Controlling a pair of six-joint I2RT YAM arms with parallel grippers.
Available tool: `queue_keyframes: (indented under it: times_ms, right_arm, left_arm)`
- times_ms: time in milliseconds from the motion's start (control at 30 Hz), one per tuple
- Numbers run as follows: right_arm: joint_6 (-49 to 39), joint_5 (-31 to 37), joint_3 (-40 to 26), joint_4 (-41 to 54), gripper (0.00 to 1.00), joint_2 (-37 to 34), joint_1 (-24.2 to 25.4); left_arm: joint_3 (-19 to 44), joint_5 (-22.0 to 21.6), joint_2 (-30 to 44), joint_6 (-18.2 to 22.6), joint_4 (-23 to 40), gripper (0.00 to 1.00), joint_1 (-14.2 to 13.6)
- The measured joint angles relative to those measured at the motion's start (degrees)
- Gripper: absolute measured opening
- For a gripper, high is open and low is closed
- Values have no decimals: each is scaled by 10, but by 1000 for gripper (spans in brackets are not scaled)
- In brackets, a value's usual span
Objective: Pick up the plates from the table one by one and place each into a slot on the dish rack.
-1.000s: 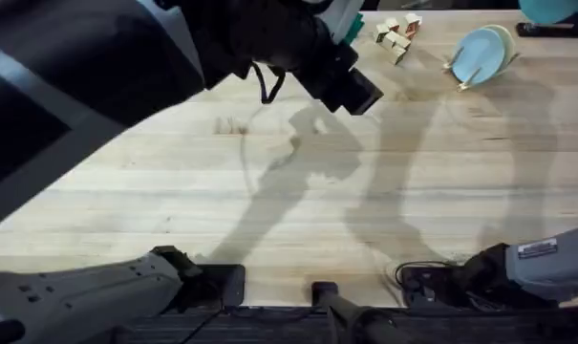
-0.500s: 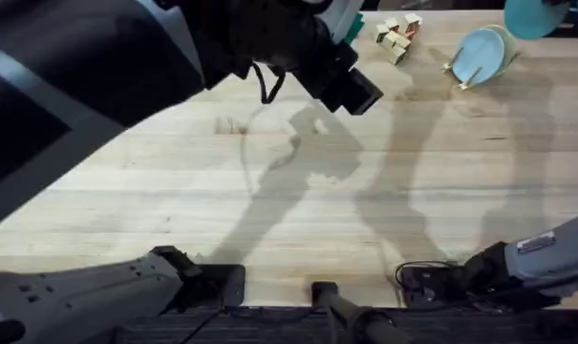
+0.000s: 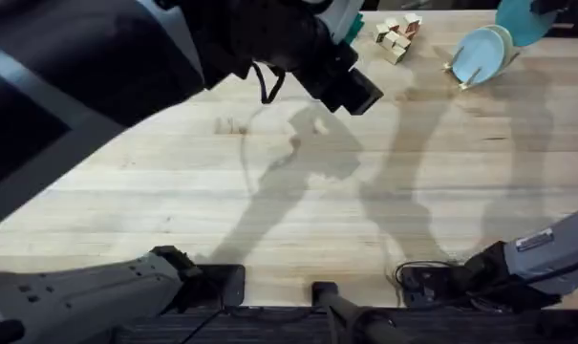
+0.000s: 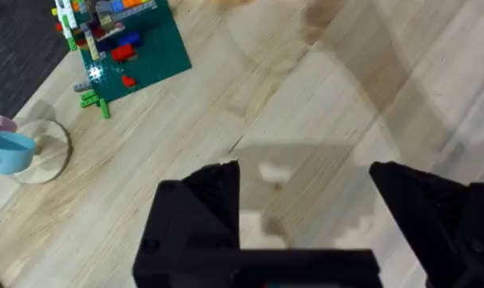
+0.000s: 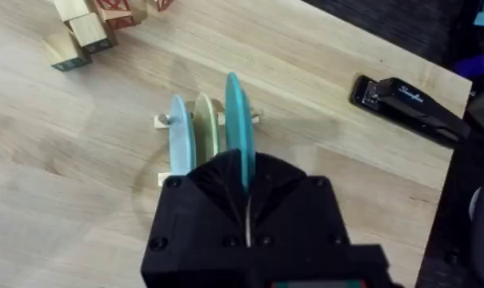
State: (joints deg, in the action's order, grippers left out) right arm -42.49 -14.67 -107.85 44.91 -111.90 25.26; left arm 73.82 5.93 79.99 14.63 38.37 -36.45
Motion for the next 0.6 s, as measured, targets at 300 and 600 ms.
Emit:
queue_keyframes:
  times_ms: [300, 600]
  right_arm:
    - [0, 0, 0, -14, 29, -32, 0]
    - [0, 0, 0, -16, 30, -51, 0]
  left_arm:
    - [0, 0, 0, 0, 0, 993, 0]
    - [0, 0, 0, 0, 0, 994, 0]
